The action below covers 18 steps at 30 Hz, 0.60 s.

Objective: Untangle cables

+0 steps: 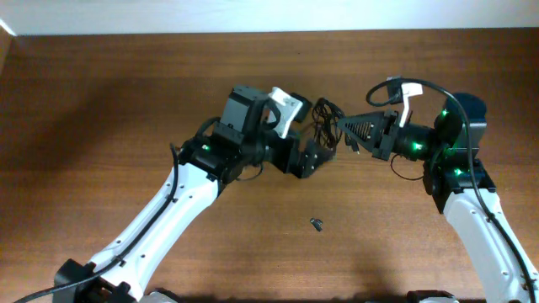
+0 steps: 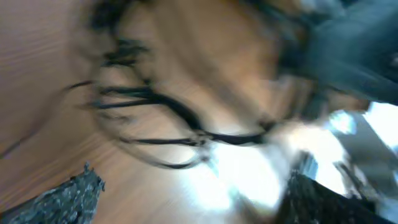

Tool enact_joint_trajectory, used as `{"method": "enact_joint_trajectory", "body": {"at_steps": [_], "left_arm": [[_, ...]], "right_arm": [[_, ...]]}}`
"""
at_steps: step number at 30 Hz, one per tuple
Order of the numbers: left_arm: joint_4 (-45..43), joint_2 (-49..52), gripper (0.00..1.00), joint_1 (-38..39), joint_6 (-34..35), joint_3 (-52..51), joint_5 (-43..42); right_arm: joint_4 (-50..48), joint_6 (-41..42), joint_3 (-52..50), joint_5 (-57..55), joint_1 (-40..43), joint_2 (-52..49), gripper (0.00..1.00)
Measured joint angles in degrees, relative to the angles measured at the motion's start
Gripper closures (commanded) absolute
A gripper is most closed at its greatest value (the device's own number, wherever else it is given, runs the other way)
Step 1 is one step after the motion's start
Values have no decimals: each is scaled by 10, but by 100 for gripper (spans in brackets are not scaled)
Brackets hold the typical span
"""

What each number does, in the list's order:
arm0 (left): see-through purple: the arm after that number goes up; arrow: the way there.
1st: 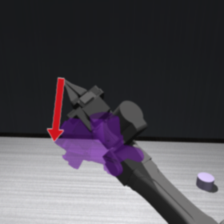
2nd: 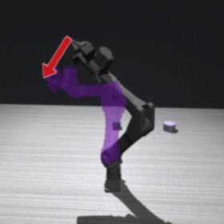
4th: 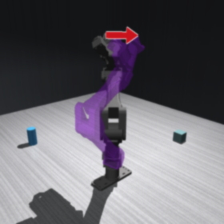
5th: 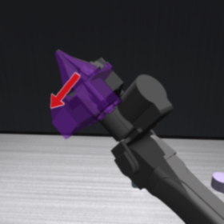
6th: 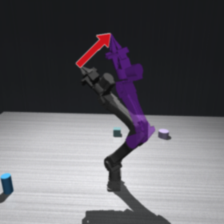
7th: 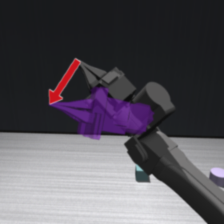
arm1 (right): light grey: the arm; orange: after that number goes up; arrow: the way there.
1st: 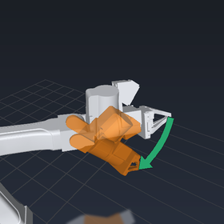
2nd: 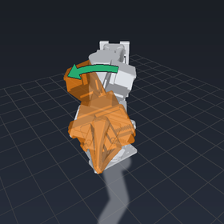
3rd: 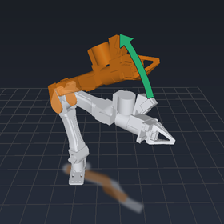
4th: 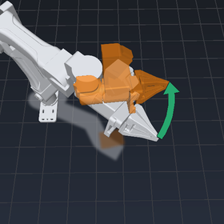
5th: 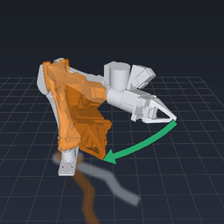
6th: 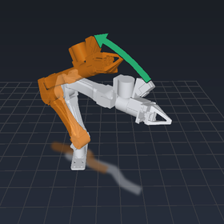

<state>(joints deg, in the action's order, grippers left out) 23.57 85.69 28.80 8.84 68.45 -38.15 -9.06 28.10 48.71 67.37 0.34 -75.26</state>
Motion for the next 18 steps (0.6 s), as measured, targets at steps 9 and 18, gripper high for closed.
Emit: {"method": "enact_joint_trajectory", "body": {"at_steps": [9, 18], "left_arm": [[-37, -57, 1, -51, -48, 0, -97], [-33, -58, 0, -70, -48, 0, -28]], "right_arm": [[0, 3, 0, 104, 118, 0, 96], [-24, 2, 0, 196, 116, 0, 96]]}}
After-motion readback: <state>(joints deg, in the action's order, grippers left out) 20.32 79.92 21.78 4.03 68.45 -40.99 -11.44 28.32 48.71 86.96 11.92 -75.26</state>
